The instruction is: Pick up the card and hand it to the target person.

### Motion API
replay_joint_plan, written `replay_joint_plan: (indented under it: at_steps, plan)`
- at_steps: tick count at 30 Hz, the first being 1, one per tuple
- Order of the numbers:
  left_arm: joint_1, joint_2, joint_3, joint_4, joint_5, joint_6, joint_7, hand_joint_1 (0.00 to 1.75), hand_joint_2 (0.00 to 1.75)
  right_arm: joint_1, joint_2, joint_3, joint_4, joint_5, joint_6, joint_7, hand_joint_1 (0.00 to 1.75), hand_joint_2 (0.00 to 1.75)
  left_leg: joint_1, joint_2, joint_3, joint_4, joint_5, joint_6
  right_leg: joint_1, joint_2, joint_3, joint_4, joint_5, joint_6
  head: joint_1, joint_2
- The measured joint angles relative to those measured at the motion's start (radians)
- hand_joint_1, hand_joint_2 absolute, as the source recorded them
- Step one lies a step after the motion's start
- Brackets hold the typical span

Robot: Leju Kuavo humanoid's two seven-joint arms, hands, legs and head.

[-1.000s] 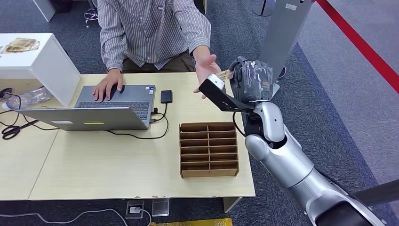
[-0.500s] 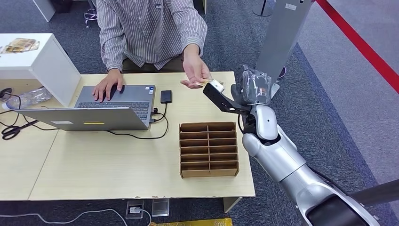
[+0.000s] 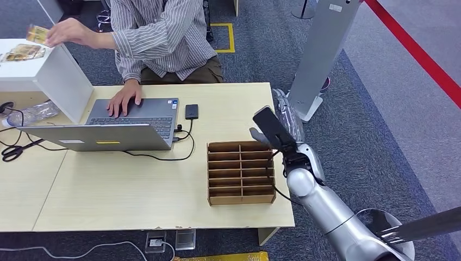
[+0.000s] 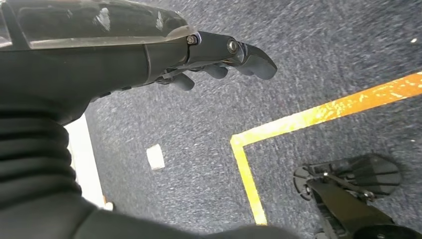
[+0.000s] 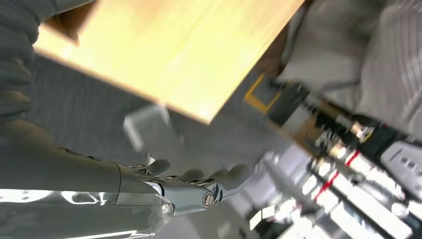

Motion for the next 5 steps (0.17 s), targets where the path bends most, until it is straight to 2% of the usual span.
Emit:
replay_joint_plan:
  at_steps: [3,5]
  plan:
    - [0.003,0.001,0.000,0.000,0.004,0.002,0.008,0.00,0.00,0.071,-0.023,-0.024,-0.074,-0.229,0.047,-0.094,0.00,1.75,0.000,0.000,0.000,0.000,0.000,0.000,0.000,0.000,0.000,0.000,0.000,0.000,0.000,0.000]
    - [0.003,0.001,0.000,0.000,0.007,0.003,0.014,0.00,0.00,0.110,-0.037,-0.035,-0.115,-0.293,0.056,-0.117,0.00,1.75,0.000,0.000,0.000,0.000,0.000,0.000,0.000,0.000,0.000,0.000,0.000,0.000,0.000,0.000]
